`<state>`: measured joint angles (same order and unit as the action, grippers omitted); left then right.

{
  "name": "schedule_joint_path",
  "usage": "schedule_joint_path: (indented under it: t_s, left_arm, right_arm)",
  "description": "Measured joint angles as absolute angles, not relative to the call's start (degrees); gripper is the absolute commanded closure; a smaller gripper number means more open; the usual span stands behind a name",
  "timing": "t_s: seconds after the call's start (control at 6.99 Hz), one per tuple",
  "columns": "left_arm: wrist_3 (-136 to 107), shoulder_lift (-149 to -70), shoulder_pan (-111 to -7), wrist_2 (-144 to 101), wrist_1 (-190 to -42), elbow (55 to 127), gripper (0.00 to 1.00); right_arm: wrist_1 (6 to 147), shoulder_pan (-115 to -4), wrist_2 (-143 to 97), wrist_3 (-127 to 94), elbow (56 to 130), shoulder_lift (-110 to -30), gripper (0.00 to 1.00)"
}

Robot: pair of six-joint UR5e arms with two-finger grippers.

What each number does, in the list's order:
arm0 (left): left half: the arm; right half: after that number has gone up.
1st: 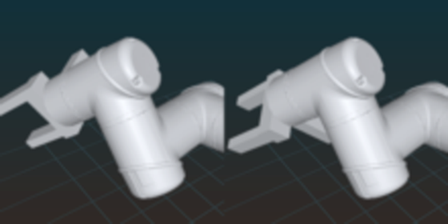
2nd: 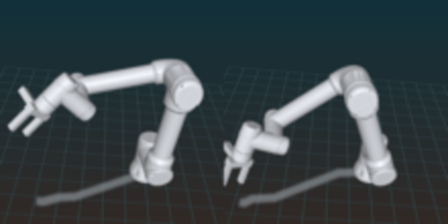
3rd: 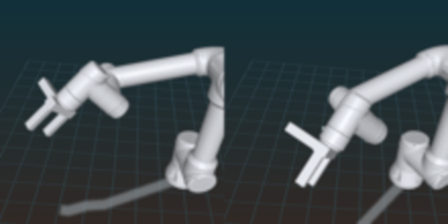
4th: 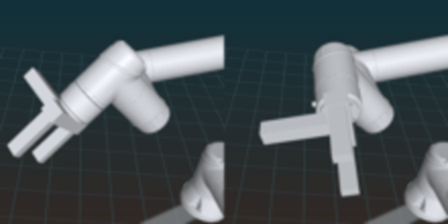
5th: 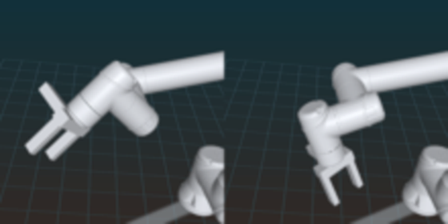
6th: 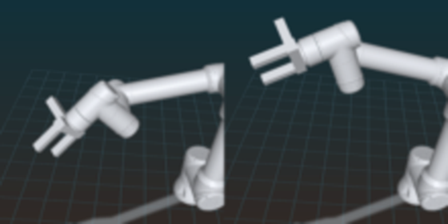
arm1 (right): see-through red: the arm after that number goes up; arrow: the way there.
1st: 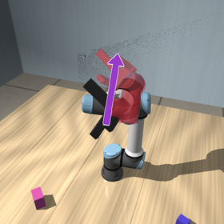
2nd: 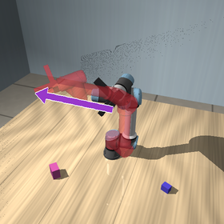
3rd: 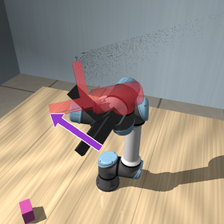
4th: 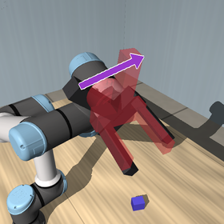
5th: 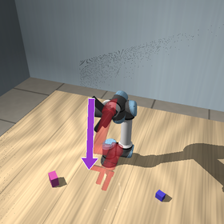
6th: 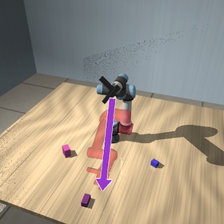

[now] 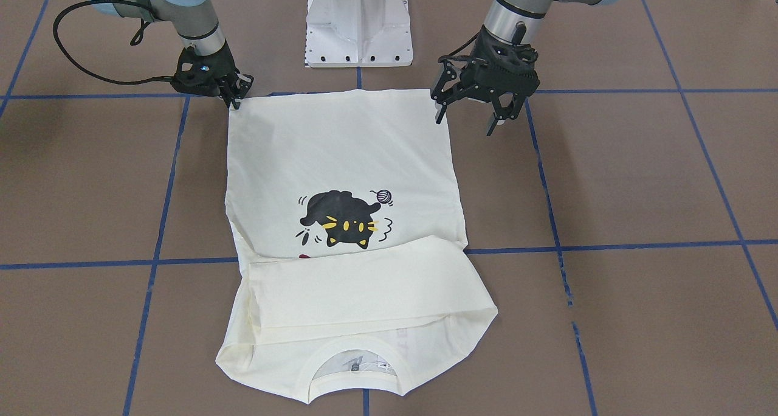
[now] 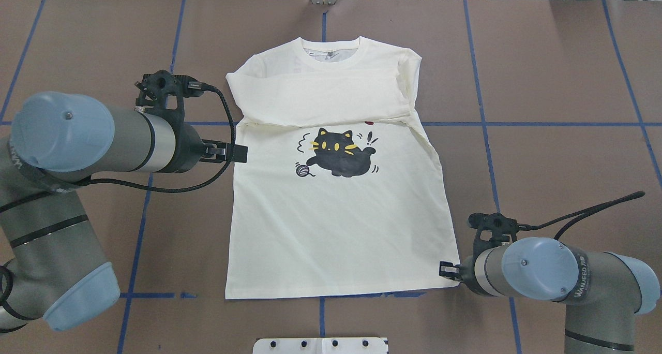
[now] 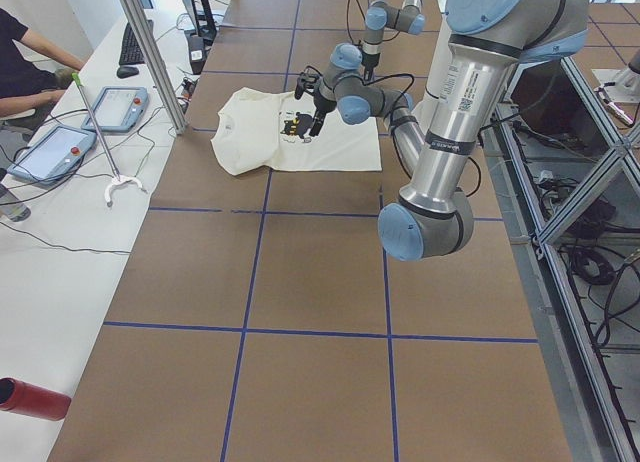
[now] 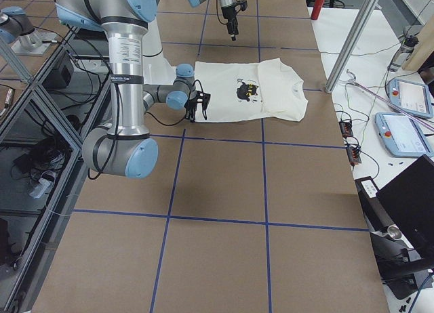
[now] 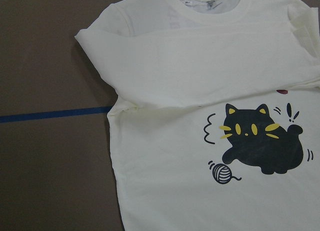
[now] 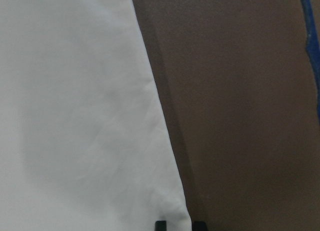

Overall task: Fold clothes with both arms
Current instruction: 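Grasp the hem corners nearest the robot with both grippers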

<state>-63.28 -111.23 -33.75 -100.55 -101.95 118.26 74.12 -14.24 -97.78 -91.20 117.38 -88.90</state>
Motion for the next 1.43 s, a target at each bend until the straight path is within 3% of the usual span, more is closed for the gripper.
schedule_joint_path:
  t_s: [0.57,0.86,1.0,1.15,1.43]
  left_arm:
    - [-68.23,-108.99,-32.61,-100.6,-102.88,117.92,0.0]
    - [-80.87,-105.63,-26.25,-100.29,-104.6,117.89,0.01]
    - [-87.39,-104.95,-22.21,-99.61,-104.53,117.9,0.03]
    - [-92.69,-104.51,-17.94,-98.09,-103.74,117.88,0.13]
    - [-98.69,-104.15,-12.14,-94.86,-101.05,116.96,0.13]
  right_arm:
    - [74.09,-14.42,-97.22,-92.02,121.67,-89.06,1.0]
    - [74.09,-15.23,-97.27,-92.12,123.57,-89.01,1.0]
    - [74.09,-15.63,-97.25,-92.14,123.73,-88.9,1.0]
    - [74.09,-15.92,-97.29,-92.13,123.73,-88.8,1.0]
    - [74.09,-16.47,-97.51,-92.11,123.72,-88.5,1.0]
